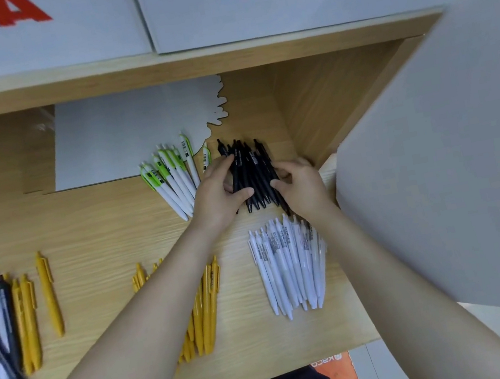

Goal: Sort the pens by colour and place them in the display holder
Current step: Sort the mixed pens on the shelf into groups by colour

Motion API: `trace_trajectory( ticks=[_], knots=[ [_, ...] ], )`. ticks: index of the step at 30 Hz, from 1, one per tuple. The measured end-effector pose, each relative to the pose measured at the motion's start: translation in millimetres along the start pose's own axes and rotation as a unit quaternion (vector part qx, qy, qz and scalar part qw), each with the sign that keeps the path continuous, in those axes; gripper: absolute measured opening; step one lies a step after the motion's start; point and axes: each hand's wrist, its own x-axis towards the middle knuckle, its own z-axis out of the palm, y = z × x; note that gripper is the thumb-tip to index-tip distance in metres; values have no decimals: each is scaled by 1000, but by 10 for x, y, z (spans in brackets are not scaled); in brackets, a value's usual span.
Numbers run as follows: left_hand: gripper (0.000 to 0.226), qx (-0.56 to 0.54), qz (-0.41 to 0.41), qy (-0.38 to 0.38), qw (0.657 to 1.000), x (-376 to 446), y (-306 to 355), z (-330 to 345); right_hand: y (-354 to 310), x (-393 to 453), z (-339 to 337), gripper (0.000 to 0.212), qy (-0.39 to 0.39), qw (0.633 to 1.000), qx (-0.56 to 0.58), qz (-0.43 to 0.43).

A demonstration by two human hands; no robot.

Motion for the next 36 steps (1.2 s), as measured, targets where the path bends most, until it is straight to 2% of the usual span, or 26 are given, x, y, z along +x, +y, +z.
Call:
trace_trajectory(
  ticks=[3,7,10,15,19,22,24,26,28,30,32,34,36],
  knots=[
    [80,4,-5,16,1000,30,15,24,-32,31,39,38,22,999,38,17],
    [73,11,-20,78,997,22,88,60,-66,87,39,33,38,996,68,32],
    [68,49,-28,100,993,-21,89,81,-64,41,41,37,32,996,75,35],
    [45,75,-15,60,995,40,70,140,-77,30,64,41,35,997,72,23],
    [38,90,-4,40,995,108,124,136,-134,126,38,40,54,997,57,22],
    [42,108,-5,17,994,106,140,99,-169,102,39,43,48,998,32,10],
    [45,120,11,28,992,37,140,21,-192,42,55,45,56,998,12,0],
    [44,147,55,92,983,-74,96,-92,-244,-25,90,43,81,996,-4,-22],
    [47,201,70,184,959,-167,-9,-236,-372,-83,168,39,83,995,8,-48],
    [66,221,10,207,953,-227,-143,-409,-546,-105,308,37,47,995,29,-87],
    [85,207,-49,188,959,-257,-306,-573,-722,-72,488,44,-14,994,35,-104],
    [93,199,-78,172,962,-283,-441,-698,-835,14,662,54,-63,994,3,-93],
    [92,164,-91,158,969,-299,-499,-782,-914,112,797,56,-69,994,-40,-68]
  ],
)
